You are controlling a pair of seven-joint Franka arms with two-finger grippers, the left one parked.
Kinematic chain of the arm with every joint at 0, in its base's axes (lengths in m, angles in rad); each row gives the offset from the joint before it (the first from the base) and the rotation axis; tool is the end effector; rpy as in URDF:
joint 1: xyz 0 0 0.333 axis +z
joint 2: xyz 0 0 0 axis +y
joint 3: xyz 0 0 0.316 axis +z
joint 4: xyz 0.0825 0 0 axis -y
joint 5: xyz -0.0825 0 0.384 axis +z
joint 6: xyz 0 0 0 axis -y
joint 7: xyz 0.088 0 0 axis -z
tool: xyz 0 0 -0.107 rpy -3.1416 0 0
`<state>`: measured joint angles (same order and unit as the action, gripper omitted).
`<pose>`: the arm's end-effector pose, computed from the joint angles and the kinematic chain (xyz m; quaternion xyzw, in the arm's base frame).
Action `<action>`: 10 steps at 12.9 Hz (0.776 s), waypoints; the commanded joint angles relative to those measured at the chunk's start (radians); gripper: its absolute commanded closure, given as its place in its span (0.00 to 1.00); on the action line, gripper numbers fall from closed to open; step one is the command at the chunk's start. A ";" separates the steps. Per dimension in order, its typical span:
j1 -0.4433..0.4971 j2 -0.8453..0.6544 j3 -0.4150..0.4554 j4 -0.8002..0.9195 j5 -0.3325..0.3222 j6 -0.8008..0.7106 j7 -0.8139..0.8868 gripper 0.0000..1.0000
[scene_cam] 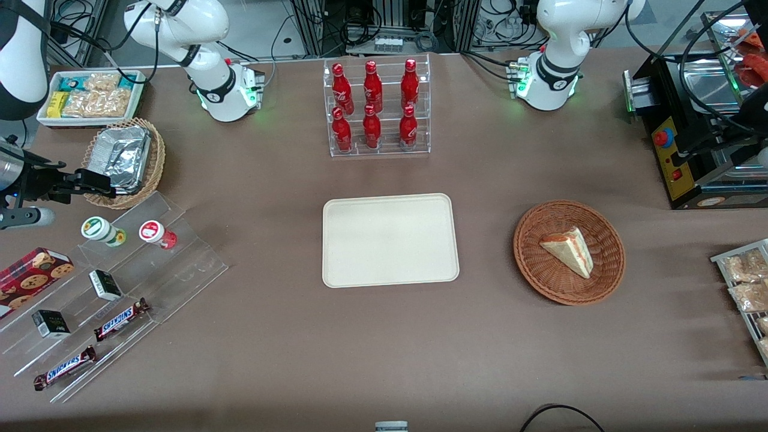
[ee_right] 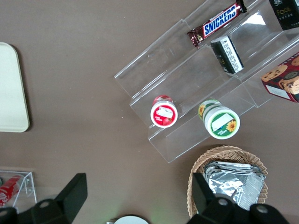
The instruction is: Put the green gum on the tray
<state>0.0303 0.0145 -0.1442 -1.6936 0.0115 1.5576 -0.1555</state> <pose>0.5463 -0.0608 0.5580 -0.9970 -0.0203 0.0738 0.0147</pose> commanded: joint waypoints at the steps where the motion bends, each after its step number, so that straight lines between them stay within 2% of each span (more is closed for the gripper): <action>1: 0.008 -0.004 0.006 0.026 -0.024 -0.030 0.034 0.00; 5: 0.002 0.001 0.015 -0.003 -0.031 -0.027 -0.013 0.00; 8: -0.009 -0.033 0.005 -0.121 -0.033 0.103 -0.105 0.00; 10: -0.042 -0.050 -0.001 -0.203 -0.034 0.191 -0.243 0.00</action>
<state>0.0143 0.0121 -0.1409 -1.7943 0.0024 1.6650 -0.2904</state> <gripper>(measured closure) 0.000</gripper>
